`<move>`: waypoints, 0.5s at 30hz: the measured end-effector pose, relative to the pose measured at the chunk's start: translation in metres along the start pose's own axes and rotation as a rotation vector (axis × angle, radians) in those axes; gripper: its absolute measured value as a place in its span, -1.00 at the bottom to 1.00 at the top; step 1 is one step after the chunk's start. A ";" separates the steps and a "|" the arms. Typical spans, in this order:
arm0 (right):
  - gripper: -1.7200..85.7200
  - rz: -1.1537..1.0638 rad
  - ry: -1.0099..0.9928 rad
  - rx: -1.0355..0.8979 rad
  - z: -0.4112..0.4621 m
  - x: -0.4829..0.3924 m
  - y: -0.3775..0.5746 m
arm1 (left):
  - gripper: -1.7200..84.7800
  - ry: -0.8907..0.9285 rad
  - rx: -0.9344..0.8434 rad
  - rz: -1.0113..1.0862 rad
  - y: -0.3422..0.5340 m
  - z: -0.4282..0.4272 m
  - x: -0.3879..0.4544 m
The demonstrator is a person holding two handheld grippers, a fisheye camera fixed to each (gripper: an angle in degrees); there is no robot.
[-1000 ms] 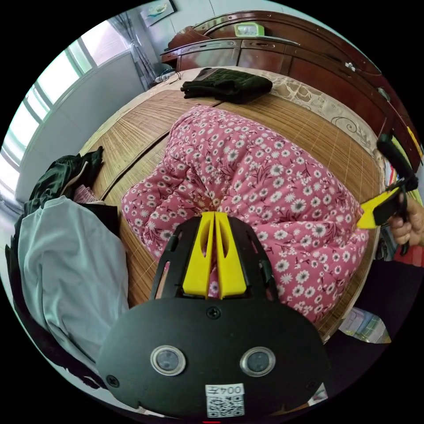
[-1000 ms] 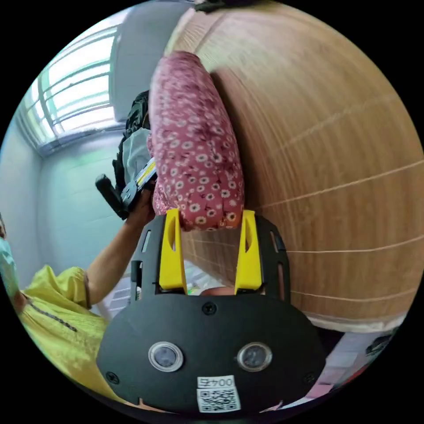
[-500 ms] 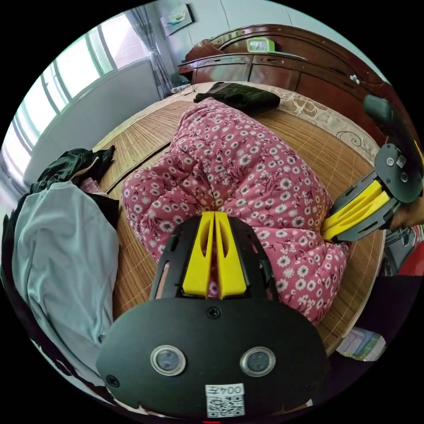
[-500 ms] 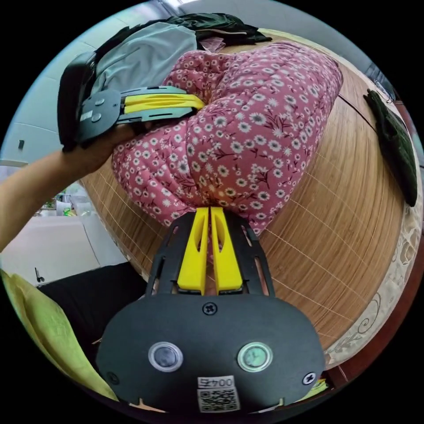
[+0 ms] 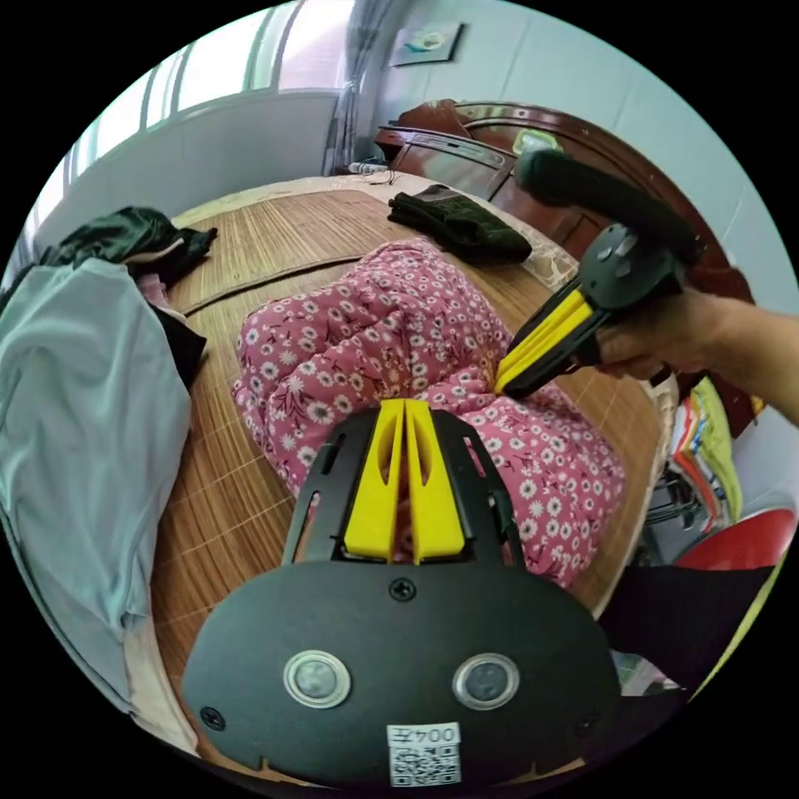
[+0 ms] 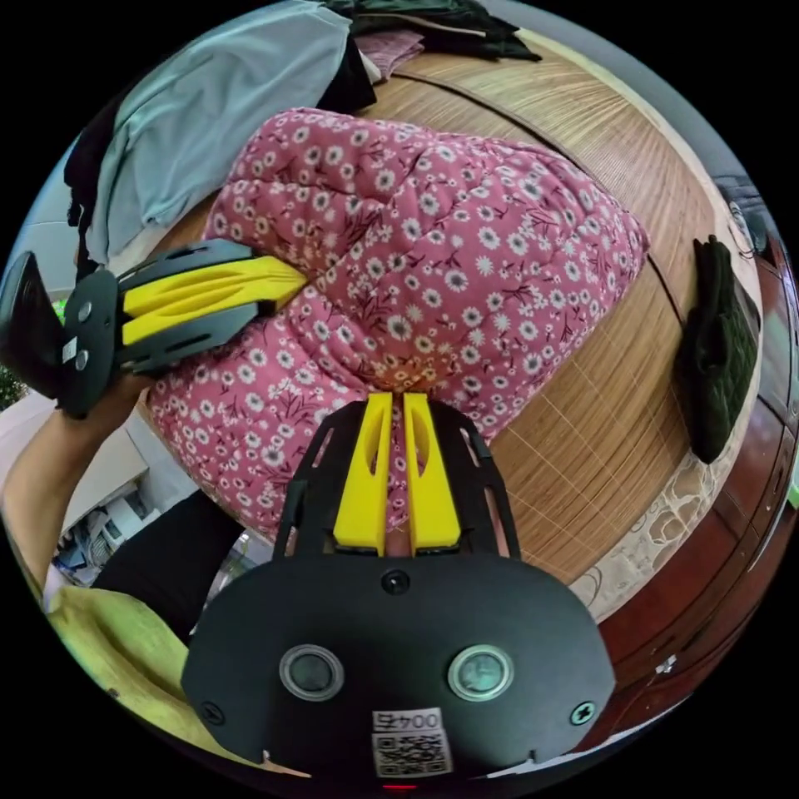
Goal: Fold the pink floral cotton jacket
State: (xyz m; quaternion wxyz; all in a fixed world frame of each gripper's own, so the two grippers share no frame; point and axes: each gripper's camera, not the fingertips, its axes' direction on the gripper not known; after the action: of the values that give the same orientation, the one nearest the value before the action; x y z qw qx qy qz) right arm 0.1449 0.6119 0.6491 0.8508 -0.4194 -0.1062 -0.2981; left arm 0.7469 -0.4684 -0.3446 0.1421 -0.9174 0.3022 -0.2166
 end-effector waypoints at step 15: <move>-0.87 -0.099 -0.104 -0.069 -0.003 0.001 -0.057 | -0.96 -0.060 0.010 -0.327 0.083 -0.005 0.005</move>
State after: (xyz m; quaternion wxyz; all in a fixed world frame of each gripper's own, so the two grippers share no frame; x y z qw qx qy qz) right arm 0.1115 0.5828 0.6847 0.8135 -0.4574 -0.1606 -0.3212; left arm 0.7076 -0.5366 -0.3714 0.1186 -0.9597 0.1432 -0.2109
